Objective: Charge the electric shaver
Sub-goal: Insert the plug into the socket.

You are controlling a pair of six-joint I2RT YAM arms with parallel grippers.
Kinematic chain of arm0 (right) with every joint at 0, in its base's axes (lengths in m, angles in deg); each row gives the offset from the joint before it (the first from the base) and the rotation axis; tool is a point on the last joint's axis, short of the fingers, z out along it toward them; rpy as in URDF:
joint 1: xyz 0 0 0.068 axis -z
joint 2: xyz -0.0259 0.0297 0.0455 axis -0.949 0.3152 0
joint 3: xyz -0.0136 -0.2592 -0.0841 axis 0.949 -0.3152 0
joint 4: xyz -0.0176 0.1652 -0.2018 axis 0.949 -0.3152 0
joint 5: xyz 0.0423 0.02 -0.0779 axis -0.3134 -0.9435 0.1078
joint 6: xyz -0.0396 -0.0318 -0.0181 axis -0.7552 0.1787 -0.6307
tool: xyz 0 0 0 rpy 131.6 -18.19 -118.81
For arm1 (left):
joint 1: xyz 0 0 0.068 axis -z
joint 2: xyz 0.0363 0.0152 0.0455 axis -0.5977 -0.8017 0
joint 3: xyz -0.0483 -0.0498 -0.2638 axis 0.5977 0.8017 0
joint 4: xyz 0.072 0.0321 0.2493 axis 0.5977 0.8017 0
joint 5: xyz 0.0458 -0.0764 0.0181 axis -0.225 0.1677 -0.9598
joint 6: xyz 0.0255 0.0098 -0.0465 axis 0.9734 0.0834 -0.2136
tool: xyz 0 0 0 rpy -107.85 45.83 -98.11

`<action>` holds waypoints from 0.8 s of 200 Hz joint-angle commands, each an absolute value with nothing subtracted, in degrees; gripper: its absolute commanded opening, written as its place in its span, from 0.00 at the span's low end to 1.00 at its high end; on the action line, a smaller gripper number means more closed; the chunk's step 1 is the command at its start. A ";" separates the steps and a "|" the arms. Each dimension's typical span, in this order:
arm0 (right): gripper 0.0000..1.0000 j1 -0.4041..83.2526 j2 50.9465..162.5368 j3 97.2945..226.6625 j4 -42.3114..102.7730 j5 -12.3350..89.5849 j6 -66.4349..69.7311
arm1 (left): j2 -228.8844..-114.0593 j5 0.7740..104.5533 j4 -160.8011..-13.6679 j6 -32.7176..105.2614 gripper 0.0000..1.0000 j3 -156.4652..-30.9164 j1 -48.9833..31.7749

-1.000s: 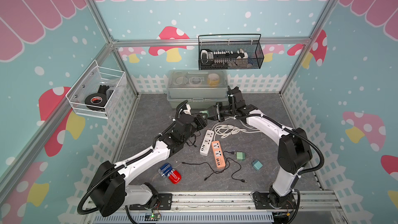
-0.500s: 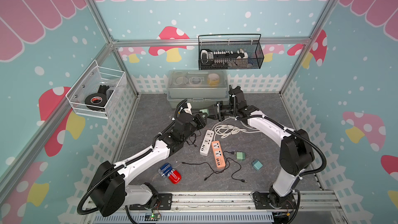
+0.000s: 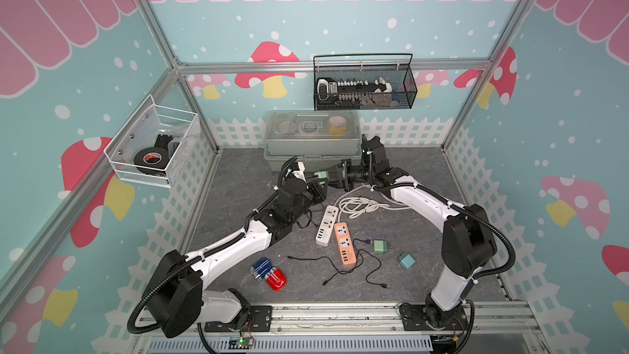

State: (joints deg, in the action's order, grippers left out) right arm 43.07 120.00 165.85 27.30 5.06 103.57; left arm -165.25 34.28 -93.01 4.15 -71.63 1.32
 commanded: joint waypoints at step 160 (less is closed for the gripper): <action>0.76 47.85 113.72 164.20 -1.74 7.25 84.78 | -160.06 42.74 -66.43 10.41 0.00 -79.76 -0.73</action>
State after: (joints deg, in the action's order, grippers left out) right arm 45.76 116.07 163.48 13.60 5.43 96.97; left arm -161.19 39.90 -76.09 7.80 -76.75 -0.45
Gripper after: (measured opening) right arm 0.748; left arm 0.265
